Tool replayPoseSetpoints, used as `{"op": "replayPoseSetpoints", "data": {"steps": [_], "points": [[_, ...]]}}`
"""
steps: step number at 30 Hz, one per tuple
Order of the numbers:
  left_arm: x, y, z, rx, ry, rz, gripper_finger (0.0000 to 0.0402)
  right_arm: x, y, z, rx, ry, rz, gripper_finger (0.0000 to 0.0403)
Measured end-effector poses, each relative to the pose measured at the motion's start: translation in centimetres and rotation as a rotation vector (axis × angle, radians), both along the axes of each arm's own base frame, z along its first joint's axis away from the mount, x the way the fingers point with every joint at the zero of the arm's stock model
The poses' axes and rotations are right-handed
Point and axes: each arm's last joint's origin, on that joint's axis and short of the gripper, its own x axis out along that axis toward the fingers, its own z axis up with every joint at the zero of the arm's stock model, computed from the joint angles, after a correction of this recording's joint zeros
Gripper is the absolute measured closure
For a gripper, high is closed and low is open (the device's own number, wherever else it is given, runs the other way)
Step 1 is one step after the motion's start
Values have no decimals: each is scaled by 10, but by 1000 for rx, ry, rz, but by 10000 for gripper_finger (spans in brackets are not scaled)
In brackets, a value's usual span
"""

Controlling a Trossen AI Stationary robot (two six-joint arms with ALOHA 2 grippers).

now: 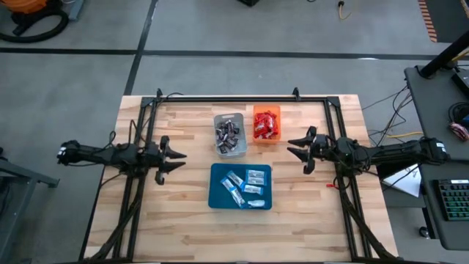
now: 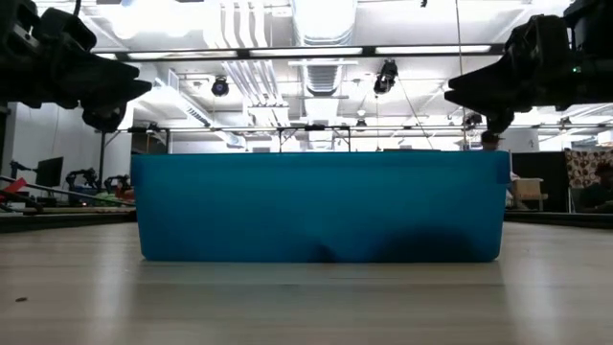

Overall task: Sort candy
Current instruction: Return to Home Position

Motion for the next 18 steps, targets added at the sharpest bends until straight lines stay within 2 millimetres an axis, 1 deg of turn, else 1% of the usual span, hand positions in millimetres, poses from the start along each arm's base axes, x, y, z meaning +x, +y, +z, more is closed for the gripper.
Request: {"op": "replayPoseSetpoints", "data": {"steps": [3,8,11,15,18], "points": [[0,0,-1,1,7,0,287,0,0,1,38,-10,2,268],[1,0,-1,2,14,0,287,0,0,2,39,-20,-6,275],[1,0,-2,3,19,0,287,-3,2,6,101,-62,3,278],[2,0,-2,4,25,0,287,-11,6,-6,13,80,20,280],[2,0,-2,4,26,0,287,-21,5,0,2,24,29,280]]}}
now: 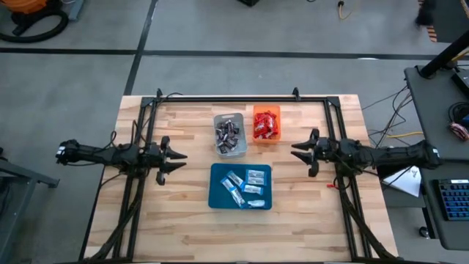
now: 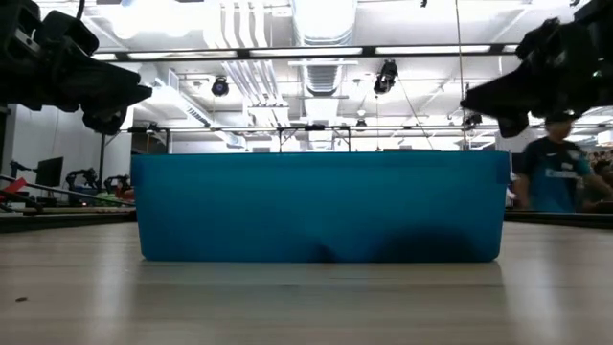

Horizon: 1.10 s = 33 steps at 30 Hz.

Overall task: Sort candy
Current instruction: Return to Home Position

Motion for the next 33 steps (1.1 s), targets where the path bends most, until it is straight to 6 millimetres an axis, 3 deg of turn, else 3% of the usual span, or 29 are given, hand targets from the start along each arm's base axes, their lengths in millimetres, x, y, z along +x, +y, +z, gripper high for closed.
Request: {"op": "replayPoseSetpoints", "data": {"steps": [13,21,27,33], "points": [[0,0,-1,1,7,0,287,-16,4,16,-184,-174,153,280],[1,0,-1,3,17,-1,287,-17,5,2,-178,-42,206,280],[1,0,-1,3,19,-1,287,-18,9,0,-246,-43,339,280],[1,0,-2,3,21,-1,287,-18,9,1,-16,-44,364,280]]}}
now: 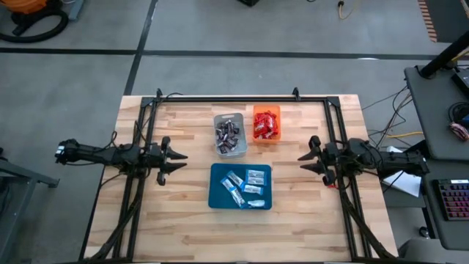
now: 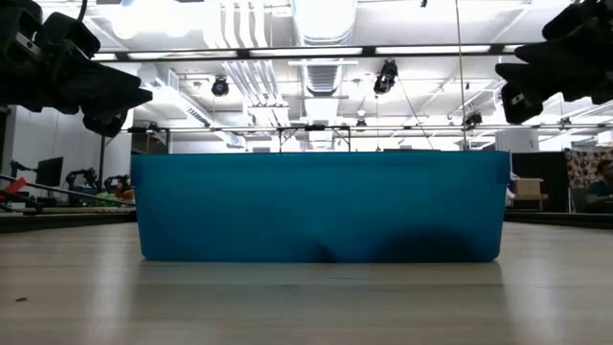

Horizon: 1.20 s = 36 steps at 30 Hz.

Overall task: Sort candy
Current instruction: Return to Home Position

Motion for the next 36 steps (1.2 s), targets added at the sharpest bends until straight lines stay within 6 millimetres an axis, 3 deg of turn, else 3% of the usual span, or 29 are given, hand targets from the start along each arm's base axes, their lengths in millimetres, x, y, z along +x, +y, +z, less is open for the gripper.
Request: {"op": "replayPoseSetpoints", "data": {"steps": [4,36], "points": [[0,0,0,0,2,0,287,1,0,0,86,27,5,280],[0,0,0,1,3,0,287,1,0,2,77,32,4,280]]}}
